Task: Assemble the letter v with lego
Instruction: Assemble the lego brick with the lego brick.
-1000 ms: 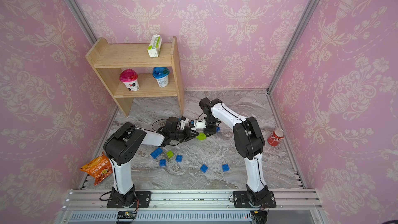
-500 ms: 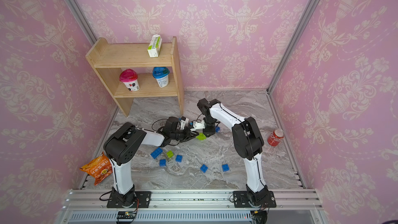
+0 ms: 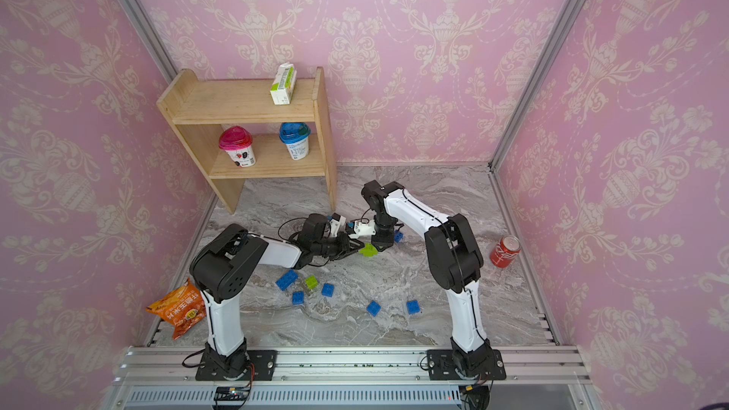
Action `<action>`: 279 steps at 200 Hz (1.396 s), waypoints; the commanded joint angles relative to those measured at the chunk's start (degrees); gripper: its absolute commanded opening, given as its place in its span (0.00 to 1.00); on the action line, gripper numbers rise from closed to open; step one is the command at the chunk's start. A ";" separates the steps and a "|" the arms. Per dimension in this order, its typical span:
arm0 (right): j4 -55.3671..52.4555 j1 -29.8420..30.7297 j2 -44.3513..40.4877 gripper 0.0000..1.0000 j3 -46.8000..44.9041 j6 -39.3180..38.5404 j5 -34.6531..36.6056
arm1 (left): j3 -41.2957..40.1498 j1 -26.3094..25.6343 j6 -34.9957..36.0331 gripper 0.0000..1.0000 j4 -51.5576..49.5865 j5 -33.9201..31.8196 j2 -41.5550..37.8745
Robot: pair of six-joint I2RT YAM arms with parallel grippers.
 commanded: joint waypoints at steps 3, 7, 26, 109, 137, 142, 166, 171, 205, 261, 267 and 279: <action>-1.49 -0.61 0.12 0.00 -2.98 0.38 3.68 | 0.13 0.74 1.88 0.19 -3.51 0.00 0.54; -1.48 -0.63 0.03 0.00 -3.01 0.34 3.83 | 0.16 0.82 1.87 0.19 -3.56 0.00 0.56; -1.44 -0.80 -0.37 0.00 -2.79 0.57 3.88 | 0.25 0.78 1.87 0.19 -3.56 0.08 0.61; -1.93 0.07 3.48 0.00 1.45 -0.99 3.57 | 0.42 0.78 1.85 0.18 -3.66 0.00 0.40; -1.91 0.77 4.20 0.00 1.56 -0.81 3.73 | 0.35 0.78 1.86 0.18 -3.66 -0.09 0.22; -1.87 0.93 4.38 0.00 1.57 -0.81 3.96 | 0.34 0.78 1.84 0.18 -3.66 -0.09 0.29; -1.19 1.26 4.63 0.00 1.63 -0.81 3.65 | 0.26 0.78 1.79 0.18 -3.57 0.00 0.39; -0.90 1.31 4.47 0.00 1.44 -0.81 3.42 | 0.25 0.78 1.86 0.18 -3.57 0.00 0.29; -0.87 1.57 4.03 0.00 1.80 -0.68 3.22 | 0.16 0.78 1.49 0.18 -3.22 -0.08 0.39; 3.58 2.28 1.10 0.00 -3.97 2.85 2.61 | -0.28 0.78 1.10 0.18 -2.58 -0.33 0.48; 4.56 2.27 0.39 0.00 -4.95 3.02 2.15 | -0.21 0.80 1.15 0.18 -2.58 -0.28 0.48; 6.30 2.36 -0.55 0.00 -6.78 3.58 2.31 | -0.11 0.85 1.07 0.18 -2.52 -0.26 0.48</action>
